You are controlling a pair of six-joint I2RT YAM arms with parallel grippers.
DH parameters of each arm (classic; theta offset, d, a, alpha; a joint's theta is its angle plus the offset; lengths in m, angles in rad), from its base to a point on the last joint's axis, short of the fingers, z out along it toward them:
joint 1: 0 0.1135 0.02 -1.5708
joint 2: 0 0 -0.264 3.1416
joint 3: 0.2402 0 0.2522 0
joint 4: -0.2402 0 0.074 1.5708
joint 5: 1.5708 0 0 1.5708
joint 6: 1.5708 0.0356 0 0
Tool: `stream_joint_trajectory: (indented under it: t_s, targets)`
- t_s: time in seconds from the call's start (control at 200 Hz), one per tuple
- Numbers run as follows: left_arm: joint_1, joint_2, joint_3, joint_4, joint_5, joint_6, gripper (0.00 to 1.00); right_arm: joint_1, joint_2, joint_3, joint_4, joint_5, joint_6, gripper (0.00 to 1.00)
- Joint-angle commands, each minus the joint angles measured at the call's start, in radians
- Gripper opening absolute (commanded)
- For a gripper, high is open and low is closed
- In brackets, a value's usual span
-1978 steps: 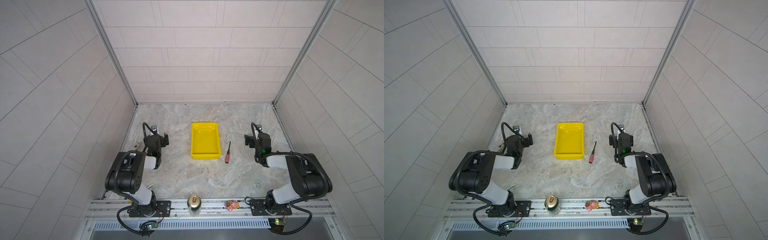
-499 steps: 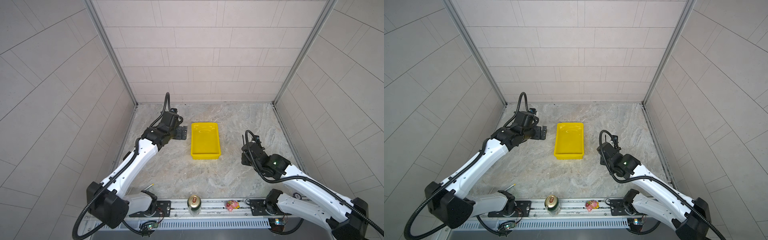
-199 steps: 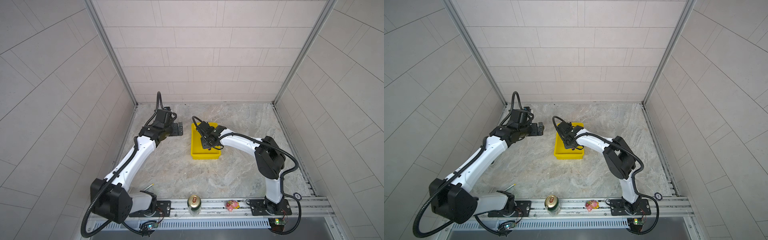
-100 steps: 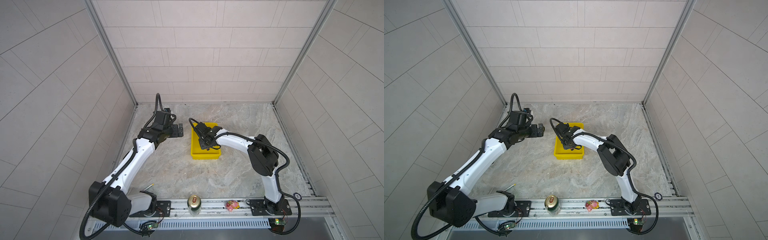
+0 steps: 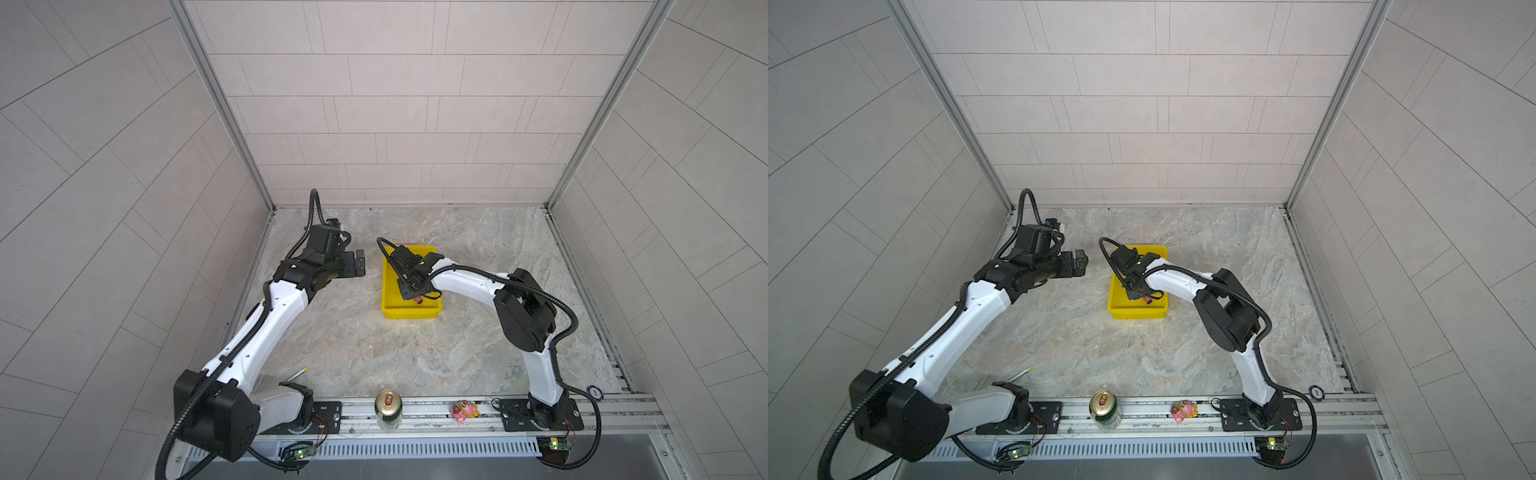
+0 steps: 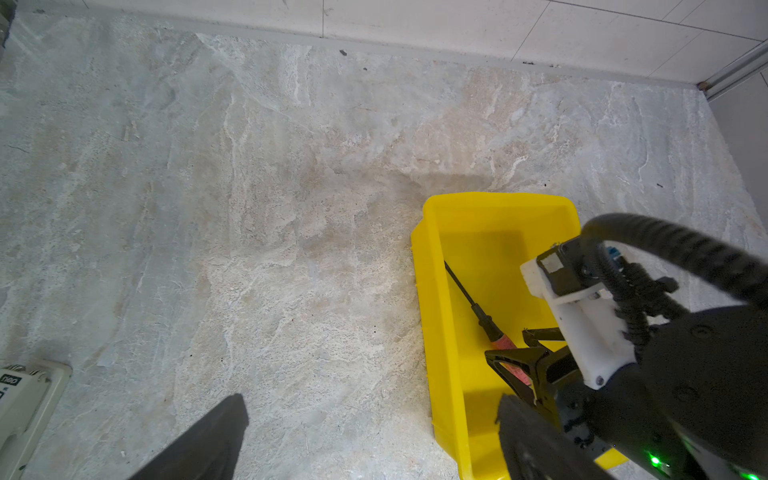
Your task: Put the screwdriver in the bin
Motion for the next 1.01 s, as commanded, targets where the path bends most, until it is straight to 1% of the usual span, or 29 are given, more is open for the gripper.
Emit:
stream_joint_trajectory:
  t_s: [0.0, 0.07, 0.155, 0.245, 0.335, 0.445, 0.505, 0.571, 0.581, 0.591, 0.661, 0.731, 0.851, 0.931, 1.001]
  targets:
    - [0.0, -0.029, -0.014, -0.001, -0.036, 0.007, 1.0, 0.003, -0.136, 0.007, -0.039, 0.022, -0.016, 0.39]
    - [0.0, -0.032, -0.016, -0.002, -0.043, 0.011, 1.0, 0.003, -0.199, 0.004, -0.057, 0.026, -0.035, 0.42]
    - [0.0, -0.037, -0.024, -0.003, -0.049, 0.011, 1.0, -0.003, -0.276, 0.0, -0.098, 0.037, -0.058, 0.49]
    - [0.0, -0.038, -0.028, -0.006, -0.053, 0.016, 1.0, -0.021, -0.367, -0.032, -0.128, 0.049, -0.075, 0.61]
    - [0.001, -0.043, -0.03, 0.007, -0.041, 0.026, 1.0, -0.063, -0.468, -0.085, -0.143, 0.049, -0.085, 0.74]
    - [0.001, -0.054, -0.031, 0.016, -0.007, 0.039, 1.0, -0.131, -0.608, -0.171, -0.14, 0.032, -0.111, 0.78]
    - [0.001, -0.068, -0.043, 0.028, -0.019, 0.039, 1.0, -0.167, -0.692, -0.225, -0.131, 0.057, -0.115, 0.82]
    - [0.002, -0.079, -0.048, 0.024, -0.067, 0.036, 1.0, -0.212, -0.783, -0.286, -0.121, 0.08, -0.118, 0.93]
    - [0.002, -0.082, -0.049, 0.022, -0.075, 0.036, 1.0, -0.219, -0.796, -0.295, -0.121, 0.081, -0.116, 0.97]
    - [0.002, -0.082, -0.049, 0.02, -0.081, 0.035, 1.0, -0.223, -0.807, -0.305, -0.119, 0.082, -0.116, 0.99]
    - [0.002, -0.094, -0.054, 0.022, -0.116, 0.036, 1.0, -0.262, -0.899, -0.369, -0.111, 0.094, -0.119, 0.99]
    - [0.001, -0.102, -0.077, 0.044, -0.155, 0.036, 1.0, -0.28, -0.991, -0.428, -0.098, 0.133, -0.126, 0.99]
    - [-0.001, -0.121, -0.153, 0.139, -0.244, 0.02, 1.0, -0.297, -1.124, -0.528, -0.063, 0.262, -0.133, 0.99]
    - [-0.001, -0.142, -0.213, 0.212, -0.331, 0.012, 1.0, -0.311, -1.17, -0.573, -0.066, 0.355, -0.125, 0.99]
    - [0.001, -0.166, -0.273, 0.291, -0.403, 0.043, 1.0, -0.321, -1.198, -0.605, -0.058, 0.411, -0.113, 0.99]
